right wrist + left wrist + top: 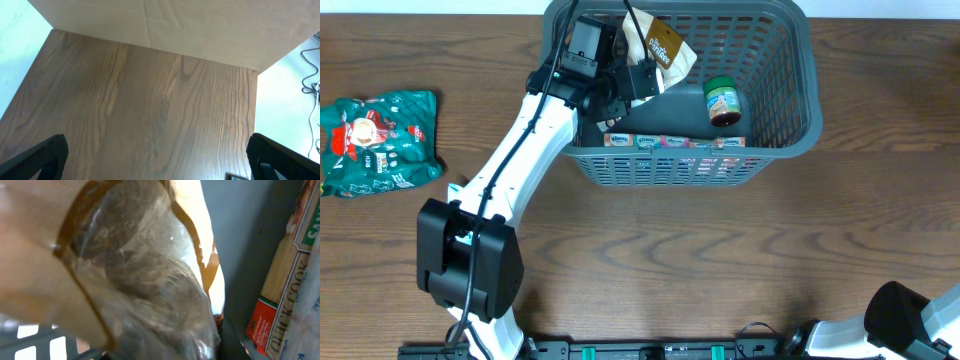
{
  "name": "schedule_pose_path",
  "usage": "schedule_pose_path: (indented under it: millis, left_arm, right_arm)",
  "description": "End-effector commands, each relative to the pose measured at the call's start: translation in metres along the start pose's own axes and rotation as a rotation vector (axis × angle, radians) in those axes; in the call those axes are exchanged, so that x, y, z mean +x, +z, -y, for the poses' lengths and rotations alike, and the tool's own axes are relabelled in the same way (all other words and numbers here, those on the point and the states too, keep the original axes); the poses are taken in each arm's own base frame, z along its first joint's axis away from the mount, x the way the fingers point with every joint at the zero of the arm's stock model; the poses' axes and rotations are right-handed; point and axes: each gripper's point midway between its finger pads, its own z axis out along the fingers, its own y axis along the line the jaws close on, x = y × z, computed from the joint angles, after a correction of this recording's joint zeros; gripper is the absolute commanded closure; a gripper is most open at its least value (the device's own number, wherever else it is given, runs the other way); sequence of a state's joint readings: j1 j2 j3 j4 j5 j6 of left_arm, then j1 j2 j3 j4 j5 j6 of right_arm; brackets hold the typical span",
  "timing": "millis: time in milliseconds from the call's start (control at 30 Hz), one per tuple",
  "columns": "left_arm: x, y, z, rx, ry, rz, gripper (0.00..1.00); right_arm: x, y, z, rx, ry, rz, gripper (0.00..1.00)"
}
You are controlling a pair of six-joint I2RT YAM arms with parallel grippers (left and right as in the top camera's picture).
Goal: Pack container
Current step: 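Lower the pouch into the basket and open the left gripper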
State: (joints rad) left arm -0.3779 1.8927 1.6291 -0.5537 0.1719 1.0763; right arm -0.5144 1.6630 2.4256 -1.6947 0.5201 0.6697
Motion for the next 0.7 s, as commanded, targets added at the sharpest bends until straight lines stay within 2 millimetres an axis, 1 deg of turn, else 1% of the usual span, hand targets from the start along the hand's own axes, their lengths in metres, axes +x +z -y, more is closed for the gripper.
schedule_pose_path:
  millis: [0, 67, 233, 333, 400, 467, 500, 567, 633, 667]
  left_arm:
    - [-0.003, -0.001, 0.002, 0.002, 0.006, 0.0, 0.01]
    - [-0.004, 0.0, 0.004, 0.008, 0.005, -0.001, 0.01]
    - [-0.009, -0.002, 0.001, -0.008, -0.129, 0.013, 0.02]
    - [-0.018, -0.014, -0.012, -0.055, -0.198, 0.051, 0.02]
    - [-0.029, -0.03, -0.026, -0.109, -0.245, 0.097, 0.02]
    - [-0.04, -0.056, -0.045, -0.185, -0.307, 0.144, 0.02]
    - [-0.041, -0.067, -0.054, -0.224, -0.342, 0.148, 0.02]
    - [-0.038, -0.094, -0.074, -0.323, -0.437, 0.141, 0.02]
    - [-0.027, -0.121, -0.093, -0.431, -0.547, 0.119, 0.02]
    - [-0.019, -0.135, -0.1, -0.486, -0.605, 0.103, 0.02]
  right_arm:
    - [0.0, 0.003, 0.002, 0.016, 0.008, 0.0, 0.01]
    - [0.0, 0.003, 0.002, 0.015, 0.008, 0.0, 0.01]
    - [0.0, 0.003, 0.002, 0.015, 0.008, 0.0, 0.01]
    - [0.0, 0.003, 0.002, 0.016, 0.008, 0.0, 0.01]
    - [0.0, 0.003, 0.002, 0.015, 0.008, 0.0, 0.01]
    - [0.0, 0.003, 0.002, 0.016, 0.008, 0.0, 0.01]
    - [0.0, 0.003, 0.002, 0.016, 0.008, 0.0, 0.01]
    - [0.0, 0.003, 0.002, 0.015, 0.008, 0.0, 0.01]
    - [0.0, 0.003, 0.002, 0.016, 0.008, 0.0, 0.01]
    - [0.0, 0.003, 0.002, 0.016, 0.008, 0.0, 0.01]
